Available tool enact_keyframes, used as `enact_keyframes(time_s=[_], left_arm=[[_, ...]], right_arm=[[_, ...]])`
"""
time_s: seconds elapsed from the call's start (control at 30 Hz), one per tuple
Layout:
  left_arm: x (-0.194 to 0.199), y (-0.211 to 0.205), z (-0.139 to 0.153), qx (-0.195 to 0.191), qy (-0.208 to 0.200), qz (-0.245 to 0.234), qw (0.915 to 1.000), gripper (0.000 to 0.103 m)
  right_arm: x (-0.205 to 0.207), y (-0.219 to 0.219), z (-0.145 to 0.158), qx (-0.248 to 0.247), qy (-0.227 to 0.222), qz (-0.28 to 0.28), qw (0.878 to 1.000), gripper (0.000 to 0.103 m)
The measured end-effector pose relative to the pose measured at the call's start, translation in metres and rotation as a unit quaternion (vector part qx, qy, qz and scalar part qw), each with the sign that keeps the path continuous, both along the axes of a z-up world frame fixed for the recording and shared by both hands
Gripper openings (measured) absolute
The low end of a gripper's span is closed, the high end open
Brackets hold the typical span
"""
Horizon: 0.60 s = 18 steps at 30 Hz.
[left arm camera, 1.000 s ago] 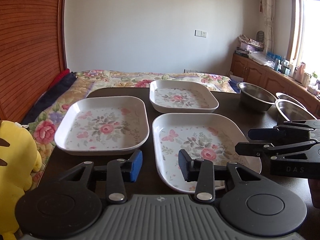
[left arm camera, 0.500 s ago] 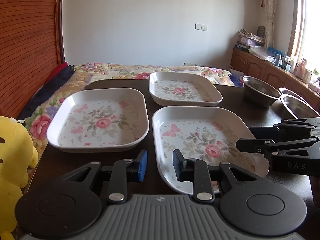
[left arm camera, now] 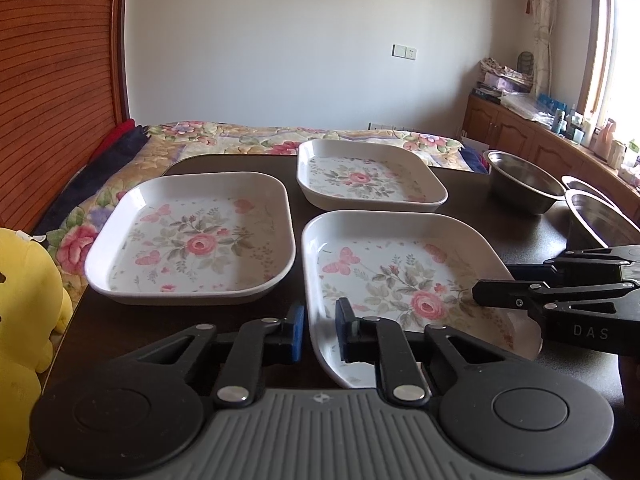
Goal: Organize plates and bowls
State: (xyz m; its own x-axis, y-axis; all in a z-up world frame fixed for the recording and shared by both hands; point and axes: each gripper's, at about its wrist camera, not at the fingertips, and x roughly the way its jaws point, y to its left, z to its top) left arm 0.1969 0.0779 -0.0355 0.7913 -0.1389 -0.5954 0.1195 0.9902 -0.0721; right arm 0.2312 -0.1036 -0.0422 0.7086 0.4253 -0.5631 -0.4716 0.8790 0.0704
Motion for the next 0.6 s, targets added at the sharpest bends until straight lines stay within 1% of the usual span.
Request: enact_keyframes(time_s=[0.1, 0.23, 0.33, 0.5, 0.6], left_arm=[[-0.001, 0.000, 0.001, -0.004, 0.003, 0.002, 1.0000, 0.015], [-0.007, 0.000, 0.003, -0.024, 0.010, -0.003, 0.9997, 0.014], [-0.013, -0.002, 0.005, -0.022, 0.009, -0.002, 0.9997, 0.014], [-0.026, -0.005, 0.010, -0.021, 0.000, -0.002, 0.9998, 0.014], [-0.034, -0.006, 0.013, -0.018, -0.003, -0.004, 0.9998, 0.014]], right_arm=[[0.000, -0.003, 0.000, 0.009, 0.006, -0.008, 1.000, 0.020], [-0.003, -0.006, 0.001, 0.015, 0.005, -0.019, 1.000, 0.020], [-0.009, -0.009, 0.002, 0.020, 0.005, -0.020, 1.000, 0.019], [-0.024, -0.009, 0.007, 0.015, -0.015, -0.020, 1.000, 0.019], [-0.030, -0.011, 0.009, 0.017, -0.017, -0.020, 1.000, 0.019]])
